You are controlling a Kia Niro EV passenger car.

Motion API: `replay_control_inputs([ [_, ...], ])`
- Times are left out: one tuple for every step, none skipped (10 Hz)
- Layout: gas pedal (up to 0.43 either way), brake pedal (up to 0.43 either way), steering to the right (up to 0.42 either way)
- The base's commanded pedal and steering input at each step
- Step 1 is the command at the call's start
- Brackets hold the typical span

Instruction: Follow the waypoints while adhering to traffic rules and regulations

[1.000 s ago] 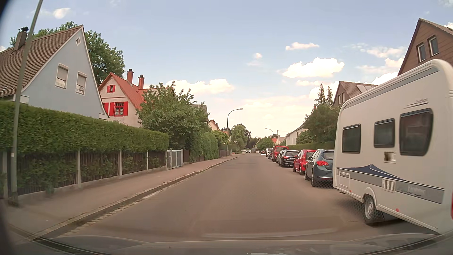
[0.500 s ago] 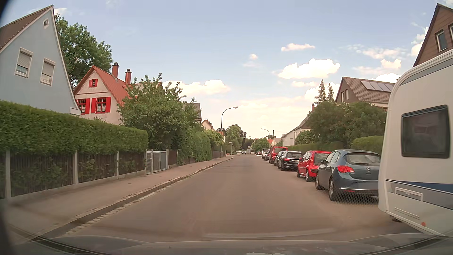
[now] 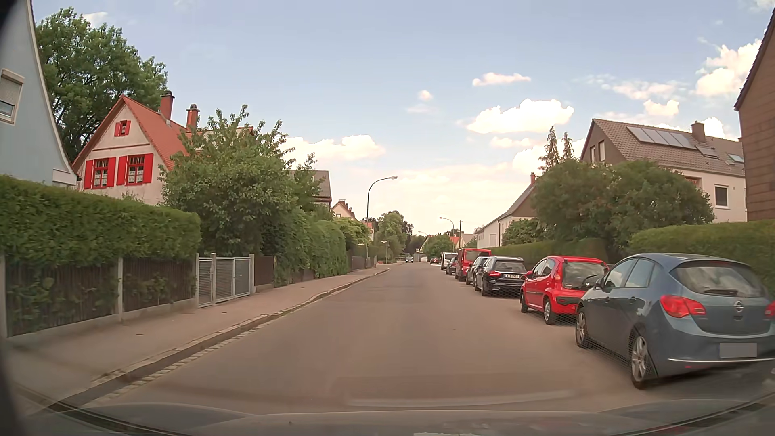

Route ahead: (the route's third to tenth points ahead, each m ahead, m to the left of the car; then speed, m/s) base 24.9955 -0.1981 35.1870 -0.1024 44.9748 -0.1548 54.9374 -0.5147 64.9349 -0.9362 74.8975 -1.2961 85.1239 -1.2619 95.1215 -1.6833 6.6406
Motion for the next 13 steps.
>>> replay_control_inputs([
  [0.157, 0.018, 0.025],
  [0.157, 0.018, 0.025],
  [0.157, 0.018, 0.022],
  [0.157, 0.018, 0.016],
  [0.157, 0.018, 0.011],
  [0.157, 0.018, 0.009],
  [0.169, 0.018, 0.009],
  [0.169, 0.018, 0.009],
  [0.169, 0.018, 0.009],
  [0.169, 0.018, 0.008],
  [0.157, 0.018, 0.006],
  [0.157, 0.018, 0.006],
  [0.157, 0.018, 0.005],
])
